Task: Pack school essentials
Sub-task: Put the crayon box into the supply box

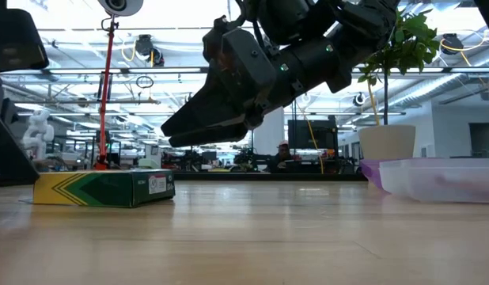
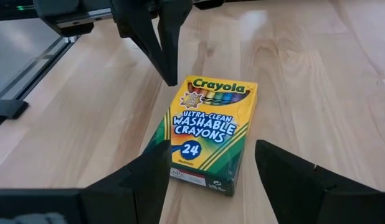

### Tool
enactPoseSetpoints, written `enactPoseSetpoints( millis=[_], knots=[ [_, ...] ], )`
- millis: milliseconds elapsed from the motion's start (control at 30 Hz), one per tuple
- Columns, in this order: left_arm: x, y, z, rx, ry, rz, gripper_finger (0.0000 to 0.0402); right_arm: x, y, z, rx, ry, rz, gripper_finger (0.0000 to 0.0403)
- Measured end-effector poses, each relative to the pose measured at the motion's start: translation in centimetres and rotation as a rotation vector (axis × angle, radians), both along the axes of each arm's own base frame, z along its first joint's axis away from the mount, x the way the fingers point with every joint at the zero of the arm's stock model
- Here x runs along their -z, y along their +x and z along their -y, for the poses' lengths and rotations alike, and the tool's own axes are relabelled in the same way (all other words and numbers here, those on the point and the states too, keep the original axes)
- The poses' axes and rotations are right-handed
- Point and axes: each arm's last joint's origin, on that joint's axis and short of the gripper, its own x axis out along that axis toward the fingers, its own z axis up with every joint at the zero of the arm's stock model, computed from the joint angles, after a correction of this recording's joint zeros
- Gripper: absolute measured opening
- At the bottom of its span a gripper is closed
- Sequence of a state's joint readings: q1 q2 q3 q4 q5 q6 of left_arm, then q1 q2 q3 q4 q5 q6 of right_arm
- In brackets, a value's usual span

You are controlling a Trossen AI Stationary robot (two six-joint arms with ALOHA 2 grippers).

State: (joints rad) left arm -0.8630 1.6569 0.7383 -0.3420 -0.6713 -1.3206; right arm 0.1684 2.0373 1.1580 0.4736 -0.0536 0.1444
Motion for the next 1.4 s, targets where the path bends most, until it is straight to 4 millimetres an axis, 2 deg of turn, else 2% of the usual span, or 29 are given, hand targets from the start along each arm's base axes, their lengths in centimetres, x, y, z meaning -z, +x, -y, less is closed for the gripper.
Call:
enactPoseSetpoints(
  millis=[267,567,1067,1267,1400],
  knots=[
    [-0.3,0.4,0.0,0.011,0.072,0.067,0.0005,-0.1,0.0,0.0,0.000,0.002,0.009,0.0226],
    [0.2,0.4,-0.9,-0.030,0.064,0.034,0.0005,-0.1,0.0,0.0,0.000,0.001,0.008,0.0226],
    [0.1,-0.3,0.4,0.026,0.019,0.059,0.0005,-0.1,0.0,0.0,0.002,0.003,0.008,0.0226],
    [0.2,-0.2,0.5,0.030,0.003,0.064,0.0005,-0.1,0.1,0.1,0.064,0.113,-0.018,0.0226],
    [1.0,0.1,1.1,0.048,0.009,0.083,0.0005,-0.1,0.1,0.2,0.079,0.141,-0.025,0.0226]
  ],
)
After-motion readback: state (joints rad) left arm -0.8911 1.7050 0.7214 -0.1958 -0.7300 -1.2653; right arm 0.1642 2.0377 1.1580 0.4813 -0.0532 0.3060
